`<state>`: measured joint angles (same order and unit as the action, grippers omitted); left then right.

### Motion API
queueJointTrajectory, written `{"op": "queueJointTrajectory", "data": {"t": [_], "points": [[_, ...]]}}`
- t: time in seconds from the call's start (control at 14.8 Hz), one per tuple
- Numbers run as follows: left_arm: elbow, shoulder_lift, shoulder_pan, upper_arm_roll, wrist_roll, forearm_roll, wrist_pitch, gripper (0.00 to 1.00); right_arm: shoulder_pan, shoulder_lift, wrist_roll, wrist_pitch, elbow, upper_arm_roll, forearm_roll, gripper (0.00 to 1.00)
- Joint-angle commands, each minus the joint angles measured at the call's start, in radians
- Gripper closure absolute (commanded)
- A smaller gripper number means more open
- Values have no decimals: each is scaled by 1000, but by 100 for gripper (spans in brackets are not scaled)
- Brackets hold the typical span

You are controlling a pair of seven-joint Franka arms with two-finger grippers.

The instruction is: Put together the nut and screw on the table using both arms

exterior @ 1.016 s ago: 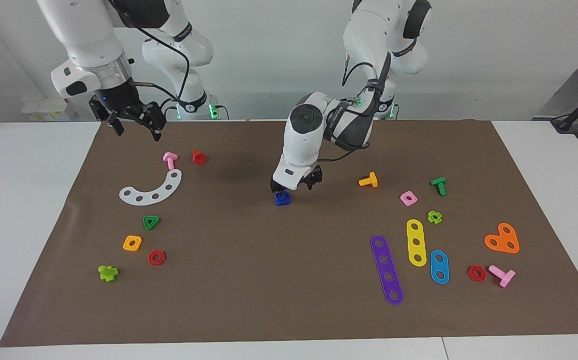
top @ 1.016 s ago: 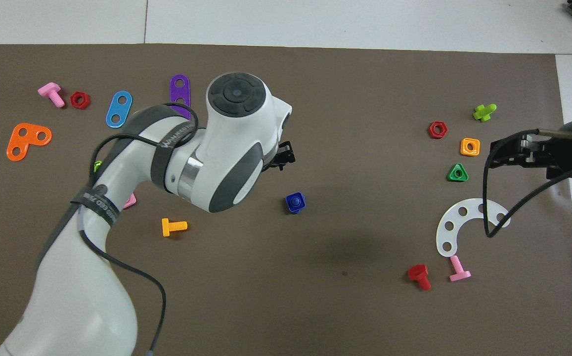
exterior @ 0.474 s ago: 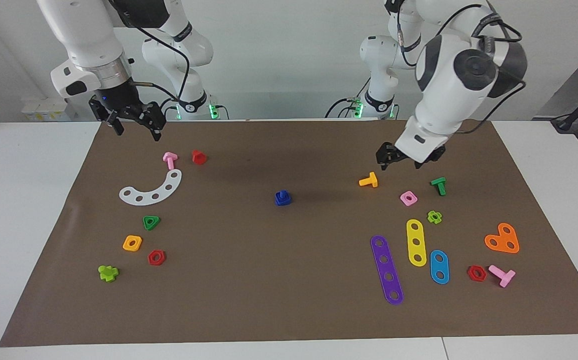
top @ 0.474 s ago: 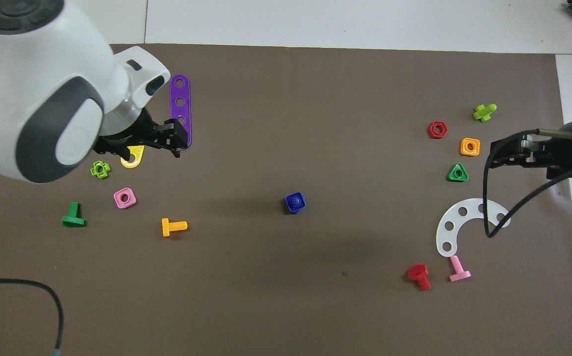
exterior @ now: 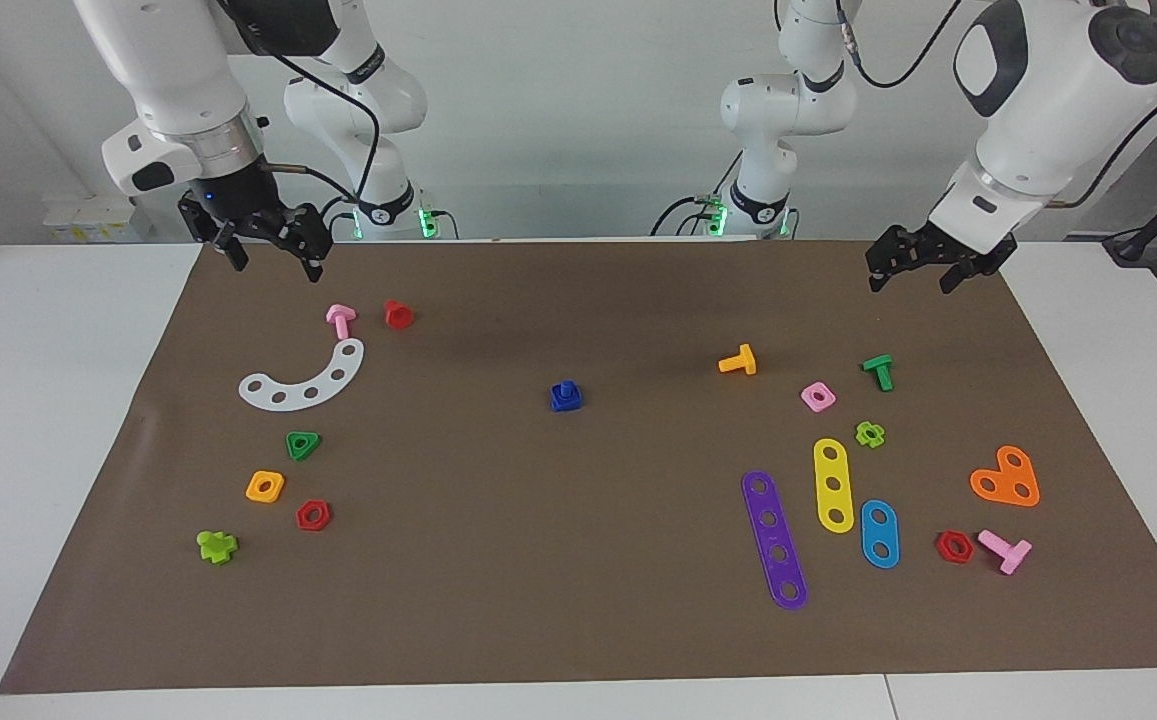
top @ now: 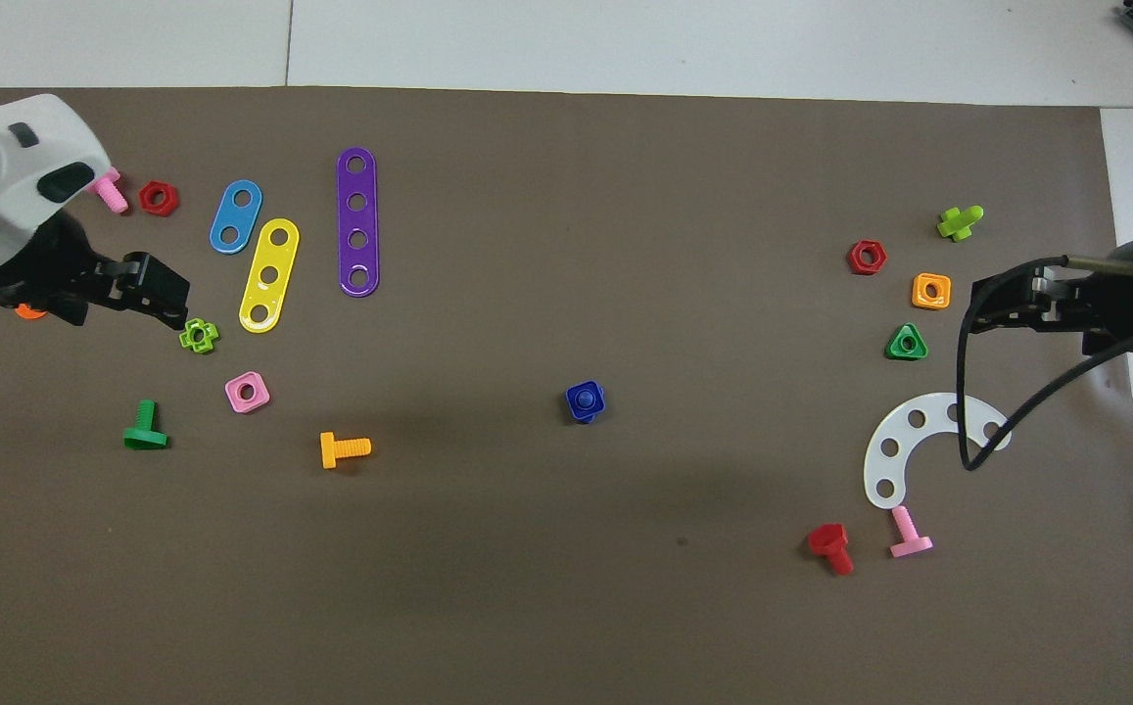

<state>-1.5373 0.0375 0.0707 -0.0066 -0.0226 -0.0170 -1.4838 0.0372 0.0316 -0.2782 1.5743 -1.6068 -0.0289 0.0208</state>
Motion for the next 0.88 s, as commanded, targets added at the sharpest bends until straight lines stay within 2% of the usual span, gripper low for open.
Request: {"op": "queueJointTrajectory", "data": {"t": [0.0, 0.41, 0.81], "points": [[-40, -51, 12, -7, -5, -63, -49, 0, -11, 25, 31, -2, -25, -3, -19, 0], [-61, -53, 6, -9, 7, -16, -162, 0, -11, 24, 31, -2, -25, -3, -19, 0], [-92, -73, 4, -3, -8, 8, -151, 0, -11, 25, 31, -2, -25, -3, -19, 0]]}}
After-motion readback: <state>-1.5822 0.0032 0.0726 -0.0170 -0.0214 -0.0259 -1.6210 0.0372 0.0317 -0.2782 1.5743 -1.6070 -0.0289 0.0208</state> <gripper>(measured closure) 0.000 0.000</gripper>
